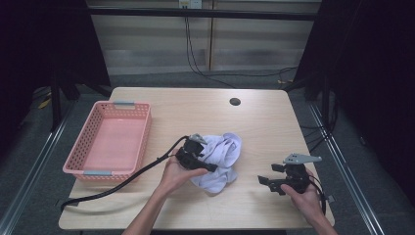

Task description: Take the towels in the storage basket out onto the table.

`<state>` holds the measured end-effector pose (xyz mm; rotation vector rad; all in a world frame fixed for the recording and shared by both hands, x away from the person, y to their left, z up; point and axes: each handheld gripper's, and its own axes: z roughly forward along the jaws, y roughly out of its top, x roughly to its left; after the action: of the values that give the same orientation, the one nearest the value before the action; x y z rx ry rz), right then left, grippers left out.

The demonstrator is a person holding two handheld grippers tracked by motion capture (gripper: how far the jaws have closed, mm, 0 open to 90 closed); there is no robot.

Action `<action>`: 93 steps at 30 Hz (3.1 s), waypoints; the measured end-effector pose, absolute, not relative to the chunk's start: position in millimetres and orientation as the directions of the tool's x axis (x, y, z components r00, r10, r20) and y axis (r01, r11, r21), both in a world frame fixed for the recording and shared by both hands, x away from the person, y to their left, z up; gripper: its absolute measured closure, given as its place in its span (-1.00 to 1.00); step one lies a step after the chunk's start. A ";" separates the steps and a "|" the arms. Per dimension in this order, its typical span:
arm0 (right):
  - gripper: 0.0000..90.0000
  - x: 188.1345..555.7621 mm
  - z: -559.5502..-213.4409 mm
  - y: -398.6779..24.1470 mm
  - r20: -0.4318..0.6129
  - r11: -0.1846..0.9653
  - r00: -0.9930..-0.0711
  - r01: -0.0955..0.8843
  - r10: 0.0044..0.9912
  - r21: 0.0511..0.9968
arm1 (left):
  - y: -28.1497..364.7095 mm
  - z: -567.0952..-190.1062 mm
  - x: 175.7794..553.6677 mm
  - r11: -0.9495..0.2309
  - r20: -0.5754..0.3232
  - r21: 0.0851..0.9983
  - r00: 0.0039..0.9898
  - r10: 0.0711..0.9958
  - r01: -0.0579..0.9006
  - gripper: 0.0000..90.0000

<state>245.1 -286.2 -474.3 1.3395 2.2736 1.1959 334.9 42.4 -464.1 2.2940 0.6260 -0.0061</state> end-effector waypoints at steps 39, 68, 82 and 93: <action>-0.27 300.3 -462.8 -159.4 0.174 0.399 -0.769 0.494 0.615 0.773 | 99.7 -473.8 326.0 -0.409 -0.289 0.761 0.828 0.481 0.503 0.06; 0.81 305.8 -407.6 -265.0 0.269 0.077 -0.572 0.508 0.775 0.858 | 154.4 -409.7 308.1 -0.123 -0.386 0.875 0.828 0.407 0.468 0.93; 0.73 335.6 -376.6 -347.9 0.194 0.021 -0.392 0.484 0.899 0.875 | 204.4 -404.1 303.3 -0.100 -0.399 0.849 0.754 0.522 0.519 0.90; 0.07 323.7 -420.1 -314.4 0.181 0.122 -0.472 0.542 0.863 0.831 | 185.0 -424.7 299.3 -0.155 -0.403 0.812 0.734 0.547 0.562 0.21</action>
<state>323.7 -314.4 -420.1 1.3661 2.0604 1.2852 299.3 185.0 -424.7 1.8084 0.8681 -0.0166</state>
